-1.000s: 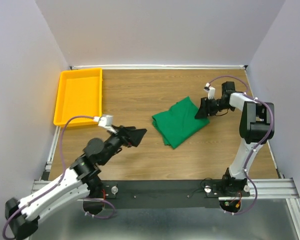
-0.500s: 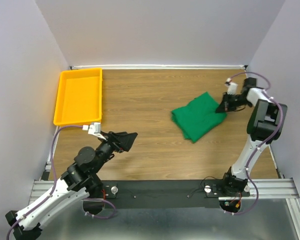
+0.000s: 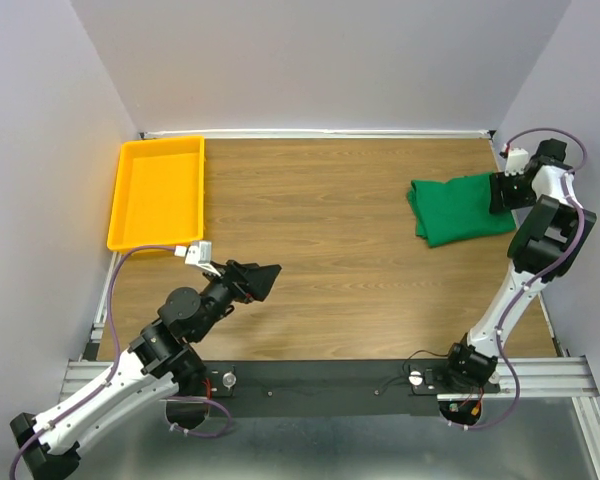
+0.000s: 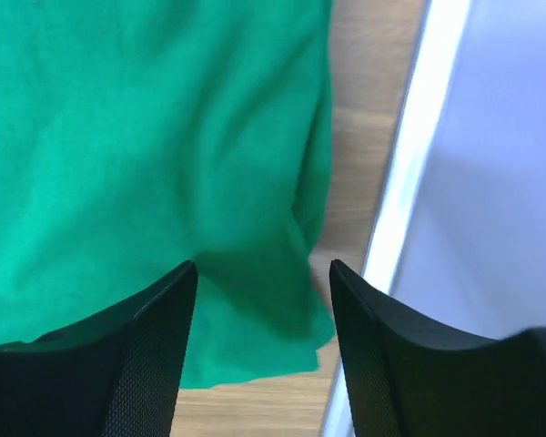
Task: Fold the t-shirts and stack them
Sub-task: Neatly place the folded tshirt to the corner, then reset both grippers
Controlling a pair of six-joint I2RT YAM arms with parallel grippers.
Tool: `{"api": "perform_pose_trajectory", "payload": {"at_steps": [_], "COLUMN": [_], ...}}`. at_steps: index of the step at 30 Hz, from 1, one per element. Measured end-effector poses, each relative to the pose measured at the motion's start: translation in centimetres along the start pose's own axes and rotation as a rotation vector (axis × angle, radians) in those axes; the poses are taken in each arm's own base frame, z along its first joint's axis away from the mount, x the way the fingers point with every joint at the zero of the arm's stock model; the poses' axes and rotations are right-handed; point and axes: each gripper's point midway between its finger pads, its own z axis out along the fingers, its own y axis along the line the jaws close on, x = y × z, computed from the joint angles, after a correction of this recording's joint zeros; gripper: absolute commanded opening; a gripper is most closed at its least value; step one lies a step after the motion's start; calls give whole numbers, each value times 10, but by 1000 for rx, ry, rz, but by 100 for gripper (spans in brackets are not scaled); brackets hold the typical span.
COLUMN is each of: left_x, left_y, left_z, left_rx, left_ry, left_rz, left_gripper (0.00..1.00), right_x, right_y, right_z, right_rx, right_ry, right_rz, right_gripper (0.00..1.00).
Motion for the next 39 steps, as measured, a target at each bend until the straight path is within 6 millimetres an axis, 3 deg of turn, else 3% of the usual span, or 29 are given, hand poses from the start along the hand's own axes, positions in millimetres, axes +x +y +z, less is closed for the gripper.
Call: {"api": "perform_pose_trajectory", "payload": {"at_steps": [5,9,12,15,17,20,21,23,25,27,29,33,39], "left_x": [0,-19,-44,-68,-87,-130,-145,-177,-195,-203,-201,-199,-200], "left_y": [1,-12,-26,-30,-20,26,45,86,114,132,137,122,102], "left_z": [2,5,11,22,33,40,39,30,20,11,8,-3,-16], "left_rx": [-10,-24,-48,-107,-177,-321,-382,-491,-560,-612,-617,-577,-519], "left_ry": [7,-6,-36,-65,-93,-142,-163,-181,-182,-162,-128,-150,-215], "left_rz": [27,77,124,181,226,288,296,313,315,330,358,423,489], "left_gripper": [93,95,98,98,99,98,98,98,98,98,98,98,98], "right_x": [-6,-11,-12,-14,-2,18,24,27,26,21,13,9,18], "right_y": [-10,-6,14,48,85,125,134,146,152,156,156,151,126], "right_z": [-13,-45,-80,-116,-137,-163,-172,-193,-214,-237,-257,-265,-241], "right_rx": [63,103,110,68,1,-53,-53,-13,42,87,121,129,204], "right_ry": [-6,-41,-92,-184,-248,-343,-371,-470,-575,-676,-777,-839,-766], "right_rz": [-35,-74,-120,-178,-215,-226,-231,-207,-168,-106,0,179,358], "right_gripper": [70,71,77,80,85,100,100,100,100,100,100,100,100]}}
